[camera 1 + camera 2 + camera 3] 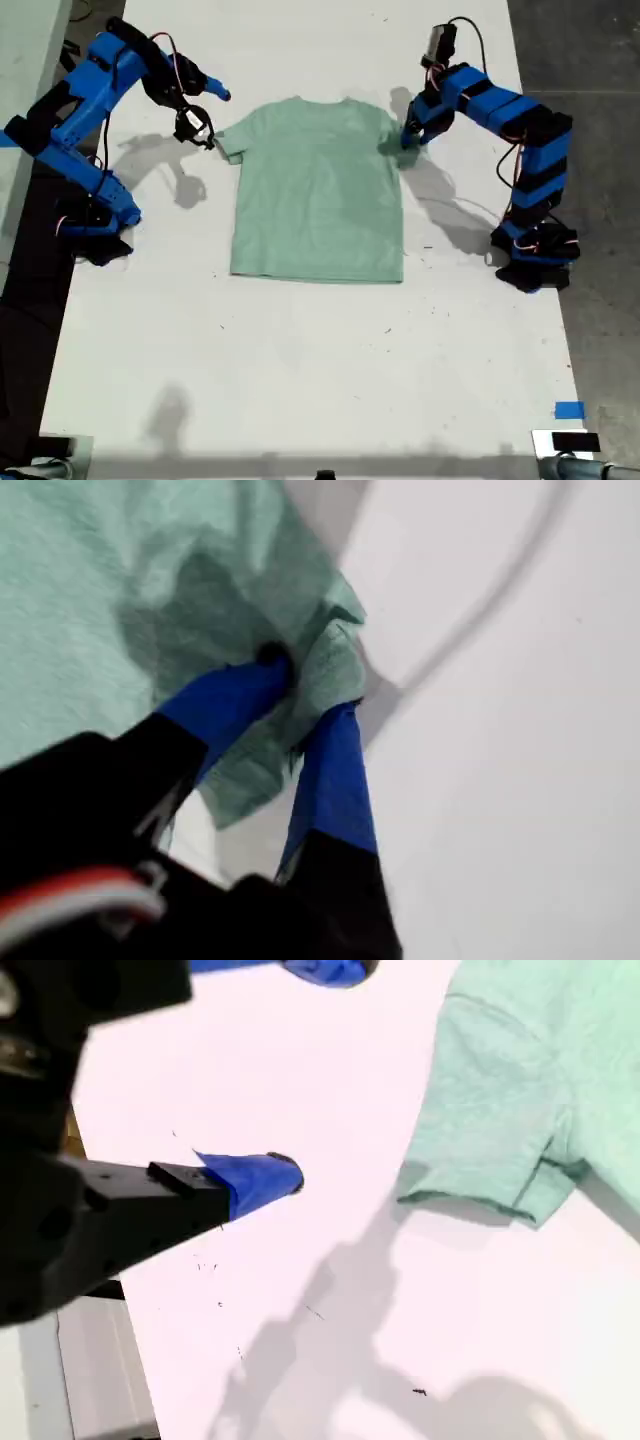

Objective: Fold t-shirt

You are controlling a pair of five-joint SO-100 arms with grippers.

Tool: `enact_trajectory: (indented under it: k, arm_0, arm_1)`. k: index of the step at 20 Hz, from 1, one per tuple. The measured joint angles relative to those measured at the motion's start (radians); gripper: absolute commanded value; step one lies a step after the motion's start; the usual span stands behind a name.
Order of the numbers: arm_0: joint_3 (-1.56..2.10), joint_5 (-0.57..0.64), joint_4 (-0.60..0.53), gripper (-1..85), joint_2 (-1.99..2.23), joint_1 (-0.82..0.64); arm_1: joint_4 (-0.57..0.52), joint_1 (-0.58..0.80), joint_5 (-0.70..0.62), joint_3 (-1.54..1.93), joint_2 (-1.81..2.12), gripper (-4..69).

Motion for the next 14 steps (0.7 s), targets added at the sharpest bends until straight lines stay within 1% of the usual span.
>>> enact_trajectory:
  k: [3, 9, 14]
  arm_0:
    - [0.012, 0.0, -0.002, 34.2, 0.0, 0.002]
    - [0.038, 0.0, -0.005, 34.0, 0.0, 0.002]
    - [0.049, 0.0, -0.011, 34.0, 0.0, 0.002]
  arm_1:
    - [0.037, 0.003, -0.002, -0.023, -0.006, -0.8]
    - [0.169, -0.009, 0.011, -0.041, 0.031, -1.0]
    - [0.321, -0.081, 0.055, -0.281, 0.072, -1.0]
